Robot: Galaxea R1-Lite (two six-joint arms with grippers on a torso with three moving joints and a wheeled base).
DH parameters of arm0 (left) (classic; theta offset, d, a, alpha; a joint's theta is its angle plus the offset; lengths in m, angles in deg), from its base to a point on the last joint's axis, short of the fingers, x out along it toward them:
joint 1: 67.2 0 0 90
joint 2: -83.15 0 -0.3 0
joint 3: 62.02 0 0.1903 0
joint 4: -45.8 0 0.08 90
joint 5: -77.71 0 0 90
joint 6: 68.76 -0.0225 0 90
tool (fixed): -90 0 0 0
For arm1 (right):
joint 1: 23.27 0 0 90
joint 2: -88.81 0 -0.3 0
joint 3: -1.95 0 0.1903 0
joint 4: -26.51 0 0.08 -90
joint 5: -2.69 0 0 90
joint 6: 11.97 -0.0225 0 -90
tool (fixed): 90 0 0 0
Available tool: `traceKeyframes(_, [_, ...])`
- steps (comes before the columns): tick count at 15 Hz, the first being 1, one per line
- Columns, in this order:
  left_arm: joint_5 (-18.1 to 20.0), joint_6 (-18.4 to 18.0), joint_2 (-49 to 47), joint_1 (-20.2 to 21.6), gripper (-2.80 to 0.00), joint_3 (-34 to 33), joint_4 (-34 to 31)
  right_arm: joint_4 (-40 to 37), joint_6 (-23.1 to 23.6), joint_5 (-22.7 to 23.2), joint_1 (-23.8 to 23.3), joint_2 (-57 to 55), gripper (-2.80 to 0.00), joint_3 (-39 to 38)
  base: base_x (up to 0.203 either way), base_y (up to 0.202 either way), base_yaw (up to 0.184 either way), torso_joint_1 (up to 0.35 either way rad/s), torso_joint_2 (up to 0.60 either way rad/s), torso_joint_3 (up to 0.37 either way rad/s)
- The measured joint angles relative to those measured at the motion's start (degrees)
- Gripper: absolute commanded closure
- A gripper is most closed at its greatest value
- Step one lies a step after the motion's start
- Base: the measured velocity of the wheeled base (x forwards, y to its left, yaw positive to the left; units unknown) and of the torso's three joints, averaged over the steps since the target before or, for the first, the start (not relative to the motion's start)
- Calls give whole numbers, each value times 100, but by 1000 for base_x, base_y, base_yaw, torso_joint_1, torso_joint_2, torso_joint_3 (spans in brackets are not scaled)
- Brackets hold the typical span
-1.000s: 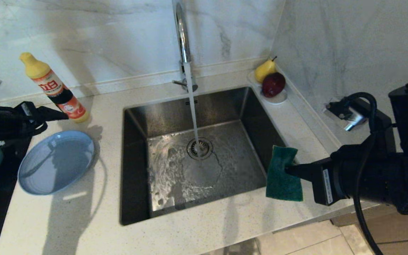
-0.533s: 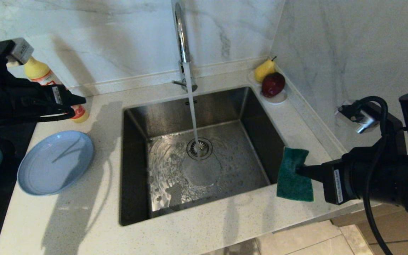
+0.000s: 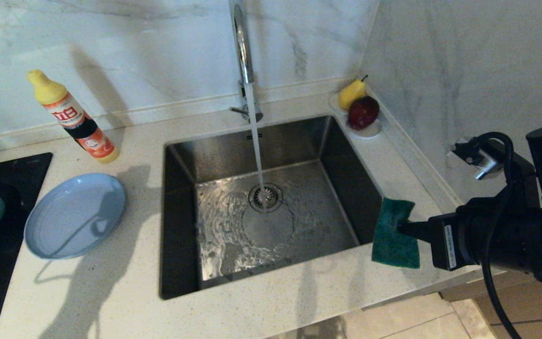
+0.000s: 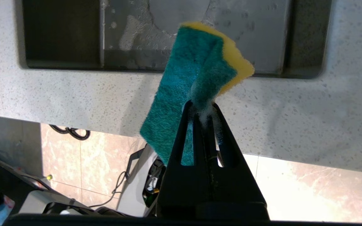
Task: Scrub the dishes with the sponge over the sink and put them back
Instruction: Put down the sponge
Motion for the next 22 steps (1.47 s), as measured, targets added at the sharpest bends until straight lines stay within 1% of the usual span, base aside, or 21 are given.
traceKeyframes(2, [-348,5,1021,67,0,-895,-89,-5,-17,-31,16,-15,0,-2,0,0,0,0,0,0])
traceKeyframes(4, [-628,20,1904,241,0,-1715,-263,-27,-21,-34,32,-26,0,-4,0,0,0,0,0,0])
traceKeyframes(7, [-737,52,2933,388,0,-2932,-354,-33,-16,-43,41,-27,0,-69,0,0,0,0,0,0])
traceKeyframes(10, [-741,64,3893,427,0,-3973,-354,5,-18,-41,41,-43,0,-203,0,0,0,0,0,0])
traceKeyframes(11, [-672,48,4211,428,0,-4273,-362,6,-10,-41,41,-38,0,-241,0,0,0,0,0,0])
traceKeyframes(12, [-490,24,4555,430,0,-4495,-354,6,5,-43,44,-29,0,-266,0,0,0,0,0,0])
traceKeyframes(14, [7,-72,5050,434,0,-4829,-345,11,12,-48,41,-29,0,-277,0,0,0,0,0,0])
traceKeyframes(16, [521,-495,5275,433,0,-5105,-301,13,23,-56,41,-29,0,-284,0,0,0,0,0,0])
traceKeyframes(17, [816,-631,5338,433,0,-5205,-300,2,34,-74,38,-29,0,-288,0,0,0,0,0,0])
traceKeyframes(18, [994,-645,5379,433,0,-5268,-282,-16,53,-109,22,-26,0,-288,0,0,0,0,0,0])
traceKeyframes(21, [1057,-644,5437,430,0,-5324,-249,-11,79,-363,-34,-68,0,-313,0,0,0,0,0,0])
traceKeyframes(22, [1057,-641,5442,430,0,-5328,-248,11,169,-445,-92,-84,0,-323,0,0,0,0,0,0])
